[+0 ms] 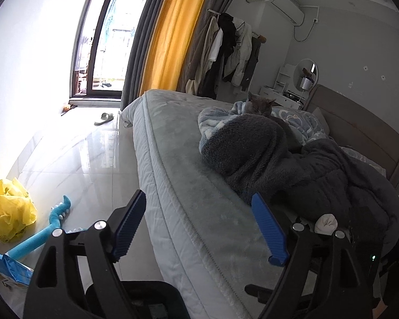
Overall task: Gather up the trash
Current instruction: 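Move both tools back to the sock ball and black clip on the bed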
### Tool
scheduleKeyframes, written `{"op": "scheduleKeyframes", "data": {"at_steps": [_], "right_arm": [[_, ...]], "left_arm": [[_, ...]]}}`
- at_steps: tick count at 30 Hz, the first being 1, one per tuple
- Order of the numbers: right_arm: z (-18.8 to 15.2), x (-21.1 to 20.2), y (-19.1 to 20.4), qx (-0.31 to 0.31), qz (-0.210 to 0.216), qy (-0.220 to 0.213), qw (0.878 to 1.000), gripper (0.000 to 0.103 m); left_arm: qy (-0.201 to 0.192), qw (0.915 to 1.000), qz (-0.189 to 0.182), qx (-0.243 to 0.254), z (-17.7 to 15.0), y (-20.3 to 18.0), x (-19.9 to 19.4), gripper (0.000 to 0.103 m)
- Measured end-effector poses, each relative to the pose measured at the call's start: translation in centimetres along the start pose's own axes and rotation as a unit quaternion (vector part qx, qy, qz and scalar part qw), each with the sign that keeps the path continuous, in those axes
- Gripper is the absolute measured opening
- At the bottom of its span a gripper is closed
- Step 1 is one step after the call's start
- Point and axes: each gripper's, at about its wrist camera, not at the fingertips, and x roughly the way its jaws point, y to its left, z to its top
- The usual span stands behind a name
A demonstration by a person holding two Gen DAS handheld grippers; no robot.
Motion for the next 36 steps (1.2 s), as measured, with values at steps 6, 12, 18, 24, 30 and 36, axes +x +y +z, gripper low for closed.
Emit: {"op": "scheduleKeyframes", "data": {"at_steps": [6,12,18,24,30,36], "right_arm": [[-0.5,-2.5,-5.1,0.026,-0.044,-0.027,0.998,0.069],[-1.4,-4.1,-10.3,0.051,-0.086,-0.044,0.994,0.071],[-2.2,-5.2,-14.3,0.09,-0.106,-0.064,0.988,0.073],[-2.8,-5.5,-17.3,0.119,-0.132,-0.074,0.981,0.076],[-4.0,-5.4,-20.5,0.134,-0.158,-0.062,0.976,0.077],[-5.2,-5.4,-23.2,0.159,-0.159,-0.053,0.973,0.078]], "left_arm": [[0.001,0.9999,-0.007,0.011,0.0,-1.9,1.0,0.087],[0.013,0.9996,-0.015,0.021,-0.6,-4.1,2.6,0.088],[0.028,0.9981,-0.031,0.046,-1.1,-6.9,4.4,0.089],[0.032,0.9956,-0.045,0.076,-1.6,-9.4,6.4,0.089],[0.048,0.9931,-0.069,0.081,-2.5,-11.4,8.9,0.09],[0.075,0.987,-0.101,0.099,-3.7,-14.8,11.3,0.091]]}}
